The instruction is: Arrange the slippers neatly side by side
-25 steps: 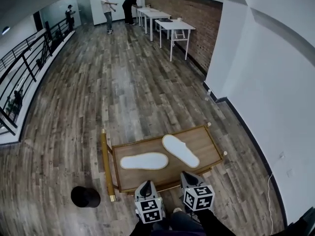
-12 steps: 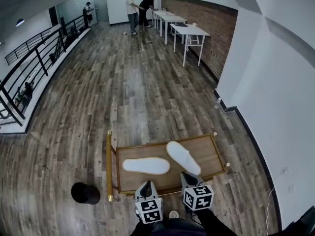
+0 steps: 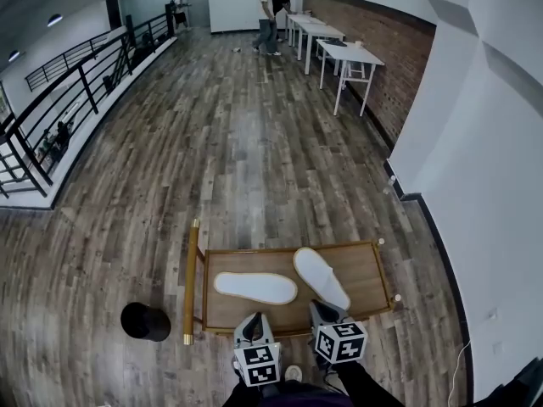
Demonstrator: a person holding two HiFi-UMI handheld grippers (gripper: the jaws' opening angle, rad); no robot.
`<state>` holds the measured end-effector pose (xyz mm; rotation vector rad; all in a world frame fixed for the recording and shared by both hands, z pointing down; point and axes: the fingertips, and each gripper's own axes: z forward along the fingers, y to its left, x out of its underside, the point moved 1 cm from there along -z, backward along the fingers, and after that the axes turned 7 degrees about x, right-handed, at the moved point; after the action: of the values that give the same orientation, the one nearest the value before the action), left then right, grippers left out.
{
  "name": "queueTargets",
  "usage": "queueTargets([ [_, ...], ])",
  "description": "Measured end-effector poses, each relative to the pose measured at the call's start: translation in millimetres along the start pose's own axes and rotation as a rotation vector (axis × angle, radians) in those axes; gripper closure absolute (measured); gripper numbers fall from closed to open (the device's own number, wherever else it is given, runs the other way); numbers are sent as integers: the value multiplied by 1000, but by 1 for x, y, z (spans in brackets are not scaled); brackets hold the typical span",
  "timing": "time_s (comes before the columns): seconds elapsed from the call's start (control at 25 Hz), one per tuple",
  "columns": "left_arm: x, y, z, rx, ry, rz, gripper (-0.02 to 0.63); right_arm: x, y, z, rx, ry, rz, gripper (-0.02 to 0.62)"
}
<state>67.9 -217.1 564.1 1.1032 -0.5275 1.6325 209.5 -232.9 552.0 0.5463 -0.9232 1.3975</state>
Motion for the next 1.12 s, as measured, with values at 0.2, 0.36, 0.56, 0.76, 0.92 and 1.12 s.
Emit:
queueTargets([
  [0.2,-1,2,9,-6,15,-2,604,-4,-8,14,7,5,-25,597],
  [0.36,0,3,13,-1,19,7,604,-11,-29,32,7,9,-55,597],
  [0.56,0,9,15,-12,31,7,604,-30,-69,68,39,65,-185,559],
  [0.76,6,15,14,-25,59,2,604,-38,-97,115,26,208,-349,502],
  [0.92,10,18,9,-28,78,0,604,-12,-109,143,-18,410,-493,480],
  [1.12,16,24,5,-26,96,16,604,18,-119,166,-48,598,-597,477],
])
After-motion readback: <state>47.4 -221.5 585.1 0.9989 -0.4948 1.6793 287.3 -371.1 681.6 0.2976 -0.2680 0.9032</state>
